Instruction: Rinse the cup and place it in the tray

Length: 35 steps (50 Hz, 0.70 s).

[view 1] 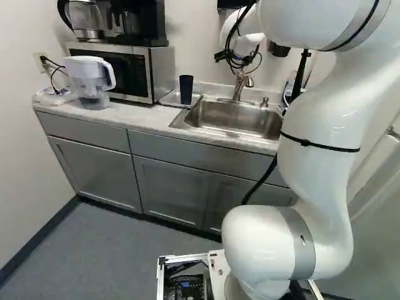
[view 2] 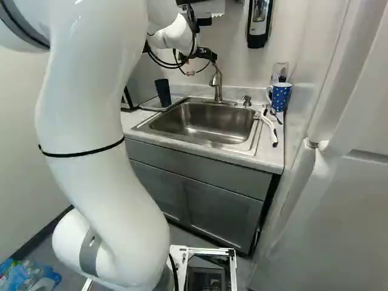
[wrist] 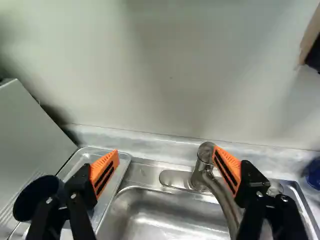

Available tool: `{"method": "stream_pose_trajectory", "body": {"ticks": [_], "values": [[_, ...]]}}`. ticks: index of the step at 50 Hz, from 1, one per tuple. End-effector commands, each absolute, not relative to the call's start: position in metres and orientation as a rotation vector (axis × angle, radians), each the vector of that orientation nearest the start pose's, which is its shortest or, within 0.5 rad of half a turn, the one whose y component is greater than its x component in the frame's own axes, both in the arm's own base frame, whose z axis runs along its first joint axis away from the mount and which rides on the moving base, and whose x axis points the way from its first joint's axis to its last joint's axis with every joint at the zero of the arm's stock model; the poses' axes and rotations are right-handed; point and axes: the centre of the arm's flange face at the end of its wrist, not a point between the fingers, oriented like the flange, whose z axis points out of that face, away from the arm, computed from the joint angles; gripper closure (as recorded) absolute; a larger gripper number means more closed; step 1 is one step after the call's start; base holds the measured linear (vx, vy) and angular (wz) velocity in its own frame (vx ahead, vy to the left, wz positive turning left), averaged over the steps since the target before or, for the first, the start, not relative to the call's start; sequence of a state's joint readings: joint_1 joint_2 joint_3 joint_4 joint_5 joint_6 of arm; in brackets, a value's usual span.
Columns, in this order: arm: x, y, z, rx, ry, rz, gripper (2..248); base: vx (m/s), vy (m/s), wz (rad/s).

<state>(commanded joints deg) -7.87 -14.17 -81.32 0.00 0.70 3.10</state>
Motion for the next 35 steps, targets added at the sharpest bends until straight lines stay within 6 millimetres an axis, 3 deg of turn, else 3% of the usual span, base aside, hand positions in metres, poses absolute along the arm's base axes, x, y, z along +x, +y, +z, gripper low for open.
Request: {"method": "stream_pose_trajectory", "body": {"ticks": [10, 35], "values": [[0.623, -0.082, 0.682, -2.619, 0.242, -1.796, 3, 0.0, 0.0, 0.0], [0.608, -0.048, 0.686, -2.584, 0.172, -1.803, 3, 0.0, 0.0, 0.0]]}}
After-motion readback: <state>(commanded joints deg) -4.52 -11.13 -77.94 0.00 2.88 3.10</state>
